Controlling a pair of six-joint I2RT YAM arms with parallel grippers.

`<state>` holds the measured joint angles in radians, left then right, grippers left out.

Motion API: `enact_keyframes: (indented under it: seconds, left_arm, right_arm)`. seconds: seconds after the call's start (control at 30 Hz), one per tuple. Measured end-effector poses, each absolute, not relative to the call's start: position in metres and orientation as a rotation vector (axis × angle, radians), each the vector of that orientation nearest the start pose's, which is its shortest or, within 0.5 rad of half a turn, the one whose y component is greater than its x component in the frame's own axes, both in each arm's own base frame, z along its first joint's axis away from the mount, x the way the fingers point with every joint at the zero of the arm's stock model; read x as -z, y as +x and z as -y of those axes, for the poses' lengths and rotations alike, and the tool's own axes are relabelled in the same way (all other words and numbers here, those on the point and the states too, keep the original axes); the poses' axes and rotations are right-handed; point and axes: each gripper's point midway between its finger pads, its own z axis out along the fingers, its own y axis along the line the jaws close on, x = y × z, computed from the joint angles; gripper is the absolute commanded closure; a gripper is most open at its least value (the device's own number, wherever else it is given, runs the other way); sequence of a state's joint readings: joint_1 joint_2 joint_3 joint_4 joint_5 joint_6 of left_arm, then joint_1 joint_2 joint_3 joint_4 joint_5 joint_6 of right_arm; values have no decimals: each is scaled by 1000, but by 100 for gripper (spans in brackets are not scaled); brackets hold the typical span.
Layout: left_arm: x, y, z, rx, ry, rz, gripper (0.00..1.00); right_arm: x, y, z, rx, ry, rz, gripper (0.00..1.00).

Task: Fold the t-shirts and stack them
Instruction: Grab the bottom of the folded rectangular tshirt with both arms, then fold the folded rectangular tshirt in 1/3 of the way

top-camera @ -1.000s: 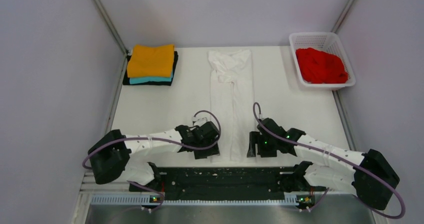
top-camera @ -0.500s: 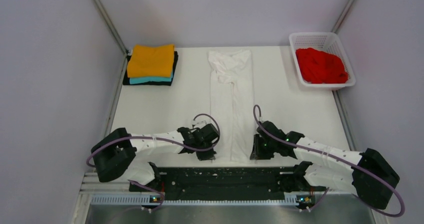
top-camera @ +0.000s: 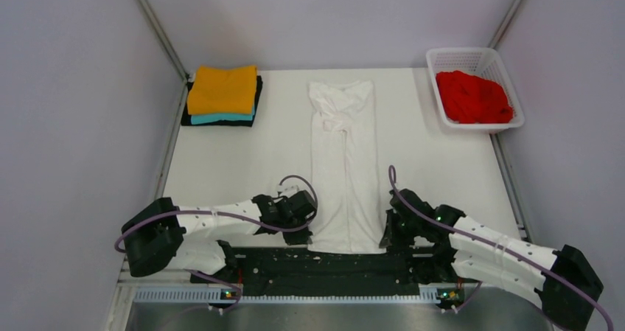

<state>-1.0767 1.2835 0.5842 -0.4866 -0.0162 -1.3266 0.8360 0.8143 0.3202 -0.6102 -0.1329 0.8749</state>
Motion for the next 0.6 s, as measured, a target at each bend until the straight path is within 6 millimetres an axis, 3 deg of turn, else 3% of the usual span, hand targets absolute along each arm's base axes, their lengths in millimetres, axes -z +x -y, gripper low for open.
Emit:
enact_keyframes:
  seconds: [0.2, 0.37, 0.47, 0.6]
  left_arm:
    - [-29, 80, 253, 551, -293, -2928, 100]
    - [-51, 95, 266, 611, -279, -2875, 100]
    - [-72, 122, 273, 656, -263, -2803, 100]
    - [-103, 188, 273, 696, -303, -2685, 100]
  right_arm:
    - [-25, 69, -166, -704, -16, -2852, 100]
    - [-50, 82, -175, -704, -50, -2808, 100]
    - [-64, 100, -183, -659, -88, -2774, 100]
    - [-86, 140, -191, -578, -99, -2708, 100]
